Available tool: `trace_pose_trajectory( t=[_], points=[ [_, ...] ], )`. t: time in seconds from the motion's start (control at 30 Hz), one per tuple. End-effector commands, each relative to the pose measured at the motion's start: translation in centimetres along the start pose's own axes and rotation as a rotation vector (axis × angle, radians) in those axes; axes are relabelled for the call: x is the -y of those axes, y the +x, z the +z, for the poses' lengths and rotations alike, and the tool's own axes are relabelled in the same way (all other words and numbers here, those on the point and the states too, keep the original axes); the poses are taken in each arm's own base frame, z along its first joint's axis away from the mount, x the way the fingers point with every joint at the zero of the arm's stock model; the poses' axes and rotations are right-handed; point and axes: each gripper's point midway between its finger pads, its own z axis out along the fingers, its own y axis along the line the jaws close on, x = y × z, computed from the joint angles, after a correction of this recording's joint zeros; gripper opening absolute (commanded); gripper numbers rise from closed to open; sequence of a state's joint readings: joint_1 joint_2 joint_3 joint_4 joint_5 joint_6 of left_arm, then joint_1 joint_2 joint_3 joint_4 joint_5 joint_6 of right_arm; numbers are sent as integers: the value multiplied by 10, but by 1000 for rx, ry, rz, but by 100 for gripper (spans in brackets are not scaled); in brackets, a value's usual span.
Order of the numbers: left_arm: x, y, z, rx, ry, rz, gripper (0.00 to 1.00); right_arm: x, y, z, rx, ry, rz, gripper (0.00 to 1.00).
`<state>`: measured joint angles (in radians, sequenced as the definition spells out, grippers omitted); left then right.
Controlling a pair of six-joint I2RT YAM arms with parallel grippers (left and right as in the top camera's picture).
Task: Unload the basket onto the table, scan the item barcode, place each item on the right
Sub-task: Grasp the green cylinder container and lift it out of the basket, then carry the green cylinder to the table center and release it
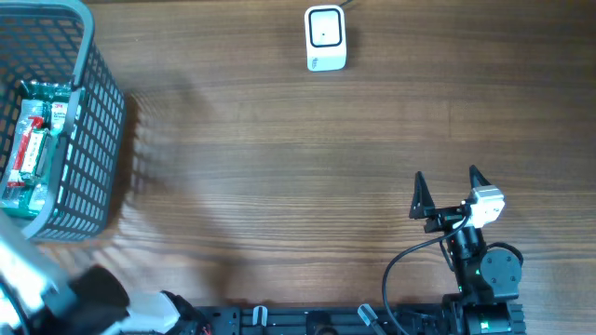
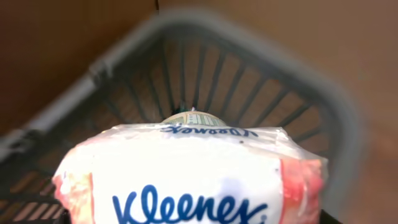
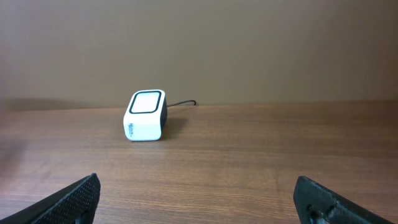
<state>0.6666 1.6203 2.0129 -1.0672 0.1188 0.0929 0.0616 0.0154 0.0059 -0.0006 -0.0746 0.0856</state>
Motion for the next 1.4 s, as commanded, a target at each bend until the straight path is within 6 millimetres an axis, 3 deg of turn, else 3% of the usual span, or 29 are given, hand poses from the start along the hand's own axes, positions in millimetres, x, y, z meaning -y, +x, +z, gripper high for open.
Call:
trace_pose_trajectory(
  t=[0.0,0.17,0.3,0.47,0.6,0.83,1.0,1.2,1.37],
  points=[
    [40,-24,-60,141,91,-20,54,1,-2,0,11,4,-5,100],
    [101,-15,-100,163,231,5,53,1,-2,0,11,4,-5,100],
    [154,16,-113,60,328,-5,52,1,-2,0,11,4,-6,100],
    [218,83,-109,-169,376,82,51,1,-2,0,11,4,-5,100],
    [274,167,-98,-428,408,263,51,1,-2,0,11,4,-5,100],
    [332,314,-65,-749,343,558,51,1,-2,0,11,4,-6,100],
    [379,369,-65,-791,421,627,51,1,-2,0,11,4,-6,100],
    [430,405,-66,-742,499,613,47,1,-2,0,11,4,-5,100],
    [453,443,-68,-737,506,632,47,1,-2,0,11,4,-5,100]
  ],
)
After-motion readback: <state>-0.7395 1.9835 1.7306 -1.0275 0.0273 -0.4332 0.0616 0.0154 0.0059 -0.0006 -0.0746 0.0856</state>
